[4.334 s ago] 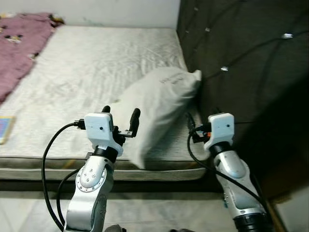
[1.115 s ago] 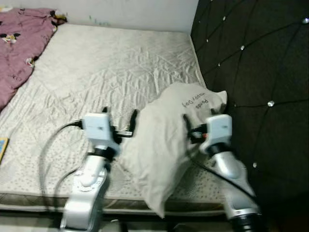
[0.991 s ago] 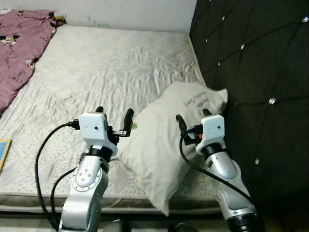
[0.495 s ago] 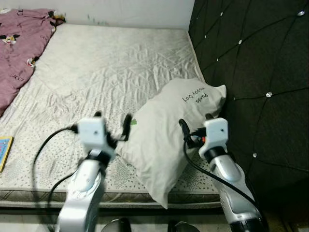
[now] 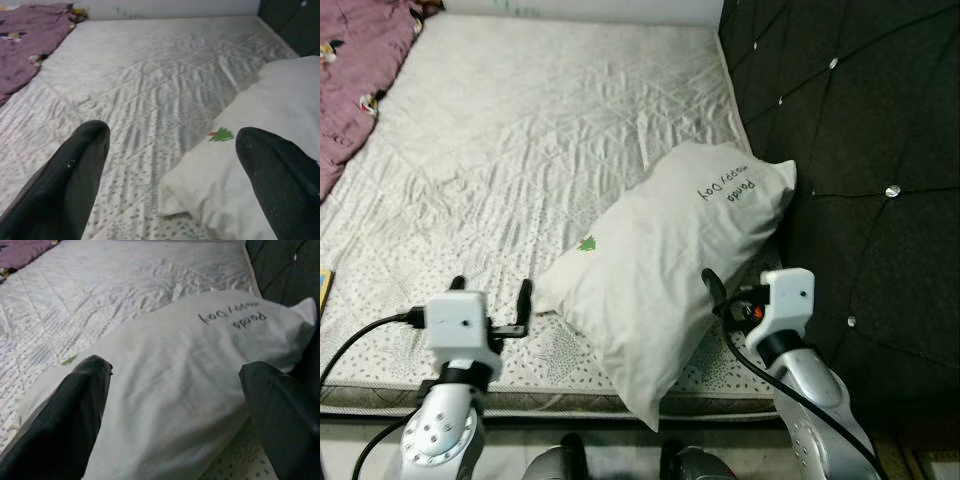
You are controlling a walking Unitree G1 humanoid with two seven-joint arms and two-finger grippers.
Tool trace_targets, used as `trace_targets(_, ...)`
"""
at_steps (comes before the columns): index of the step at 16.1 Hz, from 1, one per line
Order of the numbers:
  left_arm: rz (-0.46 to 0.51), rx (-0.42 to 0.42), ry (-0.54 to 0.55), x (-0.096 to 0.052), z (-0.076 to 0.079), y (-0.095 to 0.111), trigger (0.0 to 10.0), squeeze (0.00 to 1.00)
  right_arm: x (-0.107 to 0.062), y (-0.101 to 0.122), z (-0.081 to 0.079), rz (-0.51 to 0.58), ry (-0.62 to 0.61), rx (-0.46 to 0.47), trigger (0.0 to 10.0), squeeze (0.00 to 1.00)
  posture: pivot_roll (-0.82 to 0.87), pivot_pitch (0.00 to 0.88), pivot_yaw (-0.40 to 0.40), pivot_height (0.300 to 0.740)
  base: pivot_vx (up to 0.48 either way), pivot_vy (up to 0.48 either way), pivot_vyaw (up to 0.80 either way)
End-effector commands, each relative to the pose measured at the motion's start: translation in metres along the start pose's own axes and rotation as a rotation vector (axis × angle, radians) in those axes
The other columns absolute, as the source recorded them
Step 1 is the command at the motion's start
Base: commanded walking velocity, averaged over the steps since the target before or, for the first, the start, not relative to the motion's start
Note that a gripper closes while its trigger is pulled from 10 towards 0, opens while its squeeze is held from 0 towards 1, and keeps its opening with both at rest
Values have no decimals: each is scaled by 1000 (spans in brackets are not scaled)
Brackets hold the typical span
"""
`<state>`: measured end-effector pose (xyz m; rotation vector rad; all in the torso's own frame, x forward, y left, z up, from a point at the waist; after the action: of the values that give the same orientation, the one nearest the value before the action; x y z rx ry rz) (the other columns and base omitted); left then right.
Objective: Clean up the room
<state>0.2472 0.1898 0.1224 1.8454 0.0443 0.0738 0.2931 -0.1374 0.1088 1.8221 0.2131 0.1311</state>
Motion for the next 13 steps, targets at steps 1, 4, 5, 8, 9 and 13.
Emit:
trace_targets(1,3,16,23,-4,-5,0,10000,0,-4,1,1,-1,-4,11,10000,0,-54,265,-38,740,0,0,0)
trace_targets(4,34,22,12,-4,-3,1,10000,0,-4,3,0,-1,-11,19,10000,0,-57,267,-41,740,0,0,0)
trace_targets(5,38,24,9,-4,-3,1,10000,0,-4,4,-1,-1,-10,19,10000,0,-57,267,-41,740,0,0,0)
trace_targets(8,44,6,35,1,-7,6,10000,0,-4,6,0,6,-22,8,10000,0,-57,267,-43,740,0,0,0)
trace_targets(9,38,-5,36,2,-6,5,10000,0,-4,6,1,7,-31,6,10000,0,-57,266,-42,740,0,0,0)
trace_targets(13,16,-19,34,2,0,4,10000,0,-3,6,1,10,-39,3,10000,0,-57,263,-41,740,0,0,0)
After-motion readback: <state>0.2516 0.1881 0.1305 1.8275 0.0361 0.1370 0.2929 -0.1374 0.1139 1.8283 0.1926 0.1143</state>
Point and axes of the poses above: a point about 5 cm out from each wrist's last joint towards the gripper, its own x axis pointing out of the wrist towards the gripper, its own y axis along the axis of the wrist's last joint, z = x × y, the point moved 3 cm from there along x, pointing out of the wrist towards the gripper, and after that the axes turned 12 degrees about x, right-handed, at the moved point
